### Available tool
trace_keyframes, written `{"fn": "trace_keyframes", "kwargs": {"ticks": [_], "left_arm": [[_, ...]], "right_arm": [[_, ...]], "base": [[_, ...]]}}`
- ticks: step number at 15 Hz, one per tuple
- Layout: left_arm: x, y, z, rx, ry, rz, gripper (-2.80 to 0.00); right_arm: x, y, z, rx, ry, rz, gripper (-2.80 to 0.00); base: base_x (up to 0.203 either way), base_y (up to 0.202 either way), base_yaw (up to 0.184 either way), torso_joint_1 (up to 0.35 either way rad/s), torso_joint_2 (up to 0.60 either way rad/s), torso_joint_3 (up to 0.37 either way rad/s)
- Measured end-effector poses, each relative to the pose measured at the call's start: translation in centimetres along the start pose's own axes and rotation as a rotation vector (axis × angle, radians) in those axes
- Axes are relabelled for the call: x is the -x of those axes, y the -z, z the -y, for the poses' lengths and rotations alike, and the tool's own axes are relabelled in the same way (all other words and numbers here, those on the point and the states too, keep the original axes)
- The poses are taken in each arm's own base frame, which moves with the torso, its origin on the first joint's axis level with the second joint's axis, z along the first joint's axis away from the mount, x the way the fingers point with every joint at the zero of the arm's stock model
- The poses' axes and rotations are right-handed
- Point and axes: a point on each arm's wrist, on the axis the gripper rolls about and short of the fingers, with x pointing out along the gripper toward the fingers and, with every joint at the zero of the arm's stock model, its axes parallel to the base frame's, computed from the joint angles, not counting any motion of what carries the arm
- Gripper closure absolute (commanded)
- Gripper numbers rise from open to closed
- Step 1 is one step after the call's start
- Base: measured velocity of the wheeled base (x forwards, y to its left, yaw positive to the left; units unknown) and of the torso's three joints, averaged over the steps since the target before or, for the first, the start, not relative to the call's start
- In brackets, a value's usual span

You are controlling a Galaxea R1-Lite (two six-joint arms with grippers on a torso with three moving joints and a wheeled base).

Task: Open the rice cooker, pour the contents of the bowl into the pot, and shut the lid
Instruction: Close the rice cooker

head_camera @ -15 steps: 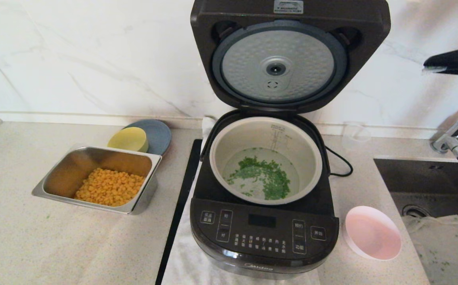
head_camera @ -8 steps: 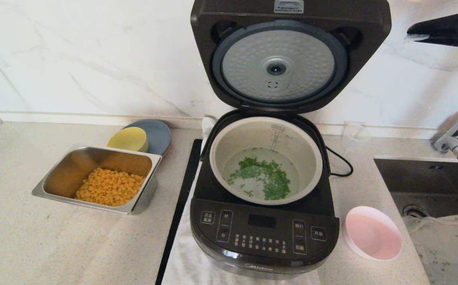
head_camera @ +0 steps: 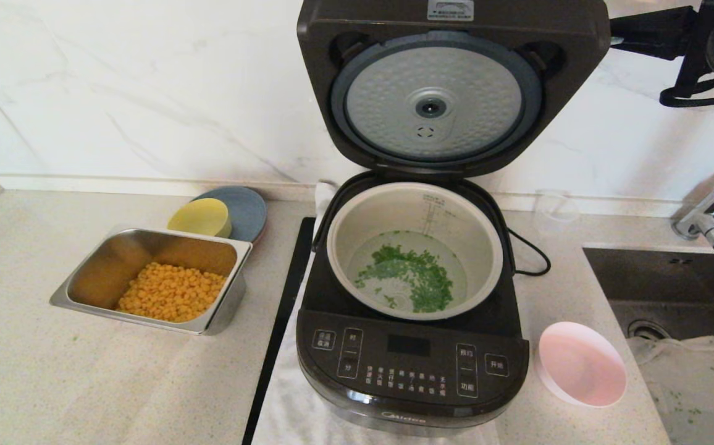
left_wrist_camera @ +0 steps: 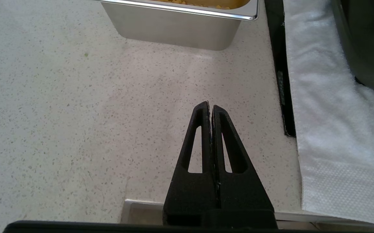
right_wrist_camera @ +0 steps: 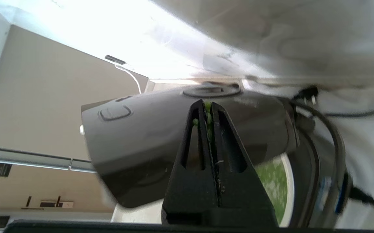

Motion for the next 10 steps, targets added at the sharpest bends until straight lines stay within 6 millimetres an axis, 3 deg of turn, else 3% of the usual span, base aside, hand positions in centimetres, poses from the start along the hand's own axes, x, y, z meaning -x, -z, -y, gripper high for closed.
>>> {"fn": "trace_keyframes", "kwargs": {"ticks": [6,10], "left_arm": [[0.0,0.0,0.0,0.000,0.000,0.000,0.00],[0.0,0.0,0.0,0.000,0.000,0.000,0.00]], "right_arm": [[-3.4,0.4,0.5,-0.003,-0.091,-0.009,0.00],[-4.6,0.7,1.0,-0.008,-0.103,-0.023,0.00]], "base": [[0.000,0.000,0.000,0.000,0.00,0.000],[0.000,0.000,0.000,0.000,0.00,0.000]]}}
